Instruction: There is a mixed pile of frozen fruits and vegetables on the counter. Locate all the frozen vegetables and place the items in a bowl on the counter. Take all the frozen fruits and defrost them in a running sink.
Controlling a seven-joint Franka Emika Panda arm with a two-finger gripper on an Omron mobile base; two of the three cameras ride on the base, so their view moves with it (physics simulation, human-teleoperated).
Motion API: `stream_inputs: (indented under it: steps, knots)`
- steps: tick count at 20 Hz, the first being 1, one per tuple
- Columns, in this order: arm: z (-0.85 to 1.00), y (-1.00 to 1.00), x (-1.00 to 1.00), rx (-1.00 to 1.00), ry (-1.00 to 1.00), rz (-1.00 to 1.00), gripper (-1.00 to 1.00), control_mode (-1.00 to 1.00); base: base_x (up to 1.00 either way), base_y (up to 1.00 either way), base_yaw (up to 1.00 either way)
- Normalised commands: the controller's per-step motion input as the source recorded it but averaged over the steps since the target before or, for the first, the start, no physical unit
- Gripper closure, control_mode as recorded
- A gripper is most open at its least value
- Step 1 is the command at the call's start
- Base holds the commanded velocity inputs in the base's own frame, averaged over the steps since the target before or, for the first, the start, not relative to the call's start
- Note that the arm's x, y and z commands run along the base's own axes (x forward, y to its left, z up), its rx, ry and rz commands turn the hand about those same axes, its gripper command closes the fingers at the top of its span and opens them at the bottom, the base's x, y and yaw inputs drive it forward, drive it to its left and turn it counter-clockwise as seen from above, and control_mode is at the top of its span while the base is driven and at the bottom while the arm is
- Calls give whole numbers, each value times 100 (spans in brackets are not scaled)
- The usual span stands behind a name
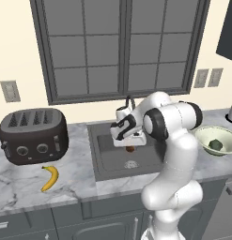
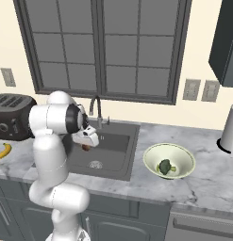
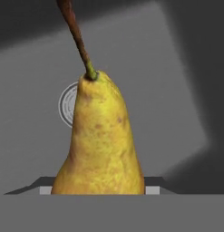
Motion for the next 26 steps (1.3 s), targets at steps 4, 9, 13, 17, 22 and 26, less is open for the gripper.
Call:
stream_inputs:
  steps: [4, 9, 13, 17, 22, 26]
  knots:
    - [-22, 0, 28, 0, 4, 0, 100, -100, 0, 0, 0]
    - [-43, 0, 24, 0, 14, 0, 100, -100, 0, 0, 0]
    - [-39, 0, 36, 0, 8, 0, 100, -100, 0, 0, 0]
    - [-41, 0, 42, 0, 7, 0, 100, -100, 0, 0, 0]
    - [-48, 0, 42, 0, 1, 0, 100, -100, 0, 0, 0]
    - [-53, -1, 47, 0, 0, 0, 100, -100, 0, 0, 0]
